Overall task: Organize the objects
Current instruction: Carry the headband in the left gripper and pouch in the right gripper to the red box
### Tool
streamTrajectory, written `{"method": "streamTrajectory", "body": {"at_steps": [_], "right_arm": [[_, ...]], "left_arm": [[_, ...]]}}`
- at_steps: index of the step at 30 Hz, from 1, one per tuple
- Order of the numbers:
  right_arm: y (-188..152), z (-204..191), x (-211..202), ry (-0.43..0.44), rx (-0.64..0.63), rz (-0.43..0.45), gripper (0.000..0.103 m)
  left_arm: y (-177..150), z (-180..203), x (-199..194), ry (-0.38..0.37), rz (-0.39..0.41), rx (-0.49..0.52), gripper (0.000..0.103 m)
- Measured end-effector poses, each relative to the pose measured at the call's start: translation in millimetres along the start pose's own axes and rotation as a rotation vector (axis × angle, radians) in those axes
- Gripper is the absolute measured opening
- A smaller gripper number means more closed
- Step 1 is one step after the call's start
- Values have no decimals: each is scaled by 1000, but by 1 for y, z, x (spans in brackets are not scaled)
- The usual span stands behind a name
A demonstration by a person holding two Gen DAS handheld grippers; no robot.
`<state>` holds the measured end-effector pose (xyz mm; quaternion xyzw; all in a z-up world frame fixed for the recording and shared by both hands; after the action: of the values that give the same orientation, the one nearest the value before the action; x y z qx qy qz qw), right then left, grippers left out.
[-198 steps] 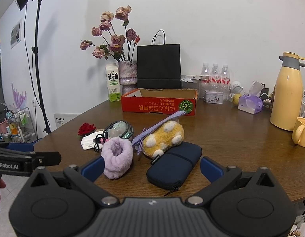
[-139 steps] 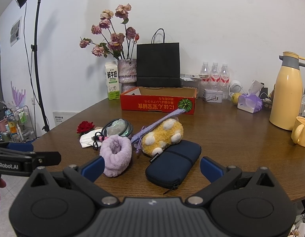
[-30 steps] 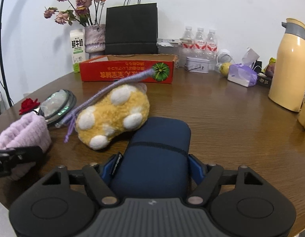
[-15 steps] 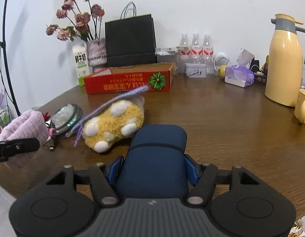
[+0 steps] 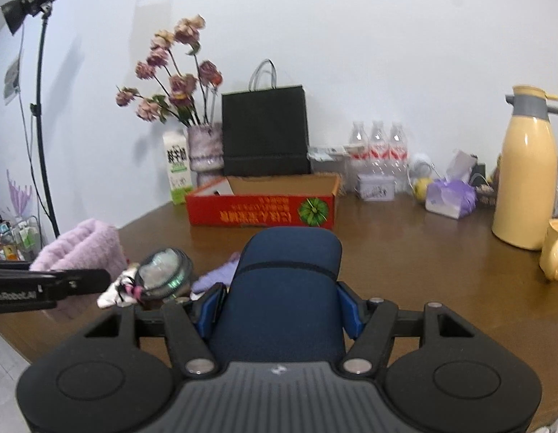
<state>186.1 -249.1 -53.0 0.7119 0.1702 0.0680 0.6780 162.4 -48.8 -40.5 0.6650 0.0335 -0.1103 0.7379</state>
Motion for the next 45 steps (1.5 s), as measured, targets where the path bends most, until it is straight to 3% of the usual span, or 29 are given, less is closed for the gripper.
{"method": "streamTrajectory", "body": {"at_steps": [15, 45], "right_arm": [[38, -23, 41, 59, -13, 62, 63], [85, -24, 174, 109, 21, 58, 63]], "left_arm": [[44, -11, 35, 36, 47, -3, 39], [96, -50, 164, 97, -4, -86, 39]]}}
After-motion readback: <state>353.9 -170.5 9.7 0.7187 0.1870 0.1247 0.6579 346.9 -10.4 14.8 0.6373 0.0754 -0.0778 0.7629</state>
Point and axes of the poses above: each gripper's, at about its wrist camera, not at the fingertips, and x roughly the way its jaws point, z to its right, y to its top, the point moved 8 cm from there along x, roughly the way its jaws point, and after that the axes turned 12 degrees about z, right-handed, at the moved point
